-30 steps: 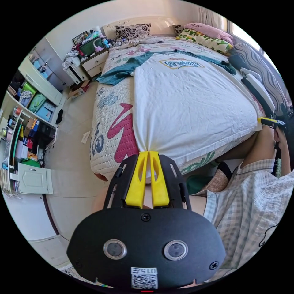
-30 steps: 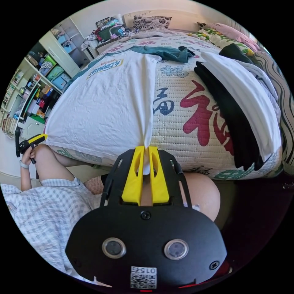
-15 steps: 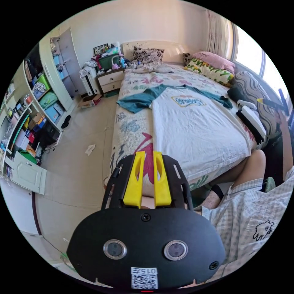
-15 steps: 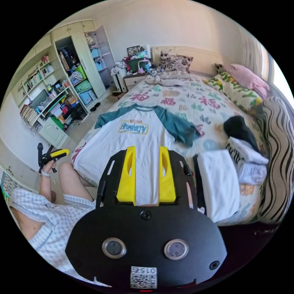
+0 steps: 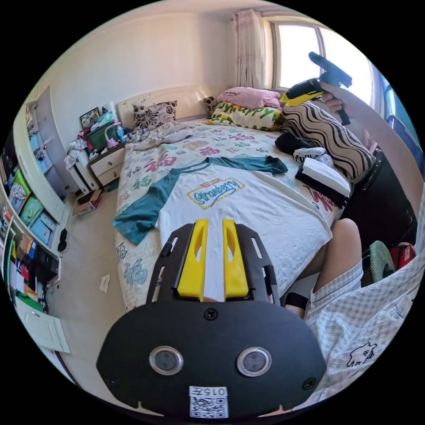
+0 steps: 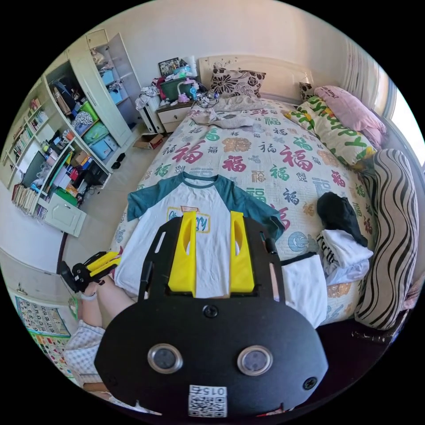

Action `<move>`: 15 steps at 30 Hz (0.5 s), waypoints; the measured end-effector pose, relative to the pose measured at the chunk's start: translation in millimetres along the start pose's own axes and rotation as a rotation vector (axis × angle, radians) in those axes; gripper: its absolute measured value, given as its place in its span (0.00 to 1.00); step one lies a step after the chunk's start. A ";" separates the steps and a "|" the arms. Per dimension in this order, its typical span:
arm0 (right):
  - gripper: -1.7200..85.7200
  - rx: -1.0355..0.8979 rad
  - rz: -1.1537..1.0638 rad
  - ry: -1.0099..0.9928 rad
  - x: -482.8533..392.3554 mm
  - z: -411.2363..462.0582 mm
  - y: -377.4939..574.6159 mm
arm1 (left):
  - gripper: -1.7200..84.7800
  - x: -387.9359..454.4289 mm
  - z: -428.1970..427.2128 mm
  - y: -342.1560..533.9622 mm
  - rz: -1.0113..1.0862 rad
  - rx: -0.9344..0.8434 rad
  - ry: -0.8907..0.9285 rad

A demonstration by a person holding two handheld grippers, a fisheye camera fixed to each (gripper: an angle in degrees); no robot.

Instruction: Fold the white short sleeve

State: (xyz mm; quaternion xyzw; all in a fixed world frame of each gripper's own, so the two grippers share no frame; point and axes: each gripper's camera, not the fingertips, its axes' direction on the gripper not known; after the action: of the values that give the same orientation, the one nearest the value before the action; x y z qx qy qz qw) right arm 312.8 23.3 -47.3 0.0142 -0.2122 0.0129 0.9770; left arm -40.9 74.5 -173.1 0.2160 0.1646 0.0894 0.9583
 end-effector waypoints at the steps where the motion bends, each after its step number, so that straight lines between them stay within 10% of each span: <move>1: 0.15 0.012 -0.009 -0.020 6.8 1.7 -1.1 | 0.08 3.9 18.1 -15.7 0.011 0.004 0.029; 15: 0.14 0.148 0.243 0.003 168.7 135.4 72.6 | 0.11 100.4 295.7 -280.4 0.104 -0.039 0.380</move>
State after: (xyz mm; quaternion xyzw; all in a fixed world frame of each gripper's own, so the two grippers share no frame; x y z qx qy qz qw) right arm 408.0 94.6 147.4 0.0604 -0.2095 0.1469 0.9648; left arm 185.2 -264.7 -73.1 0.1846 0.3296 0.1813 0.9080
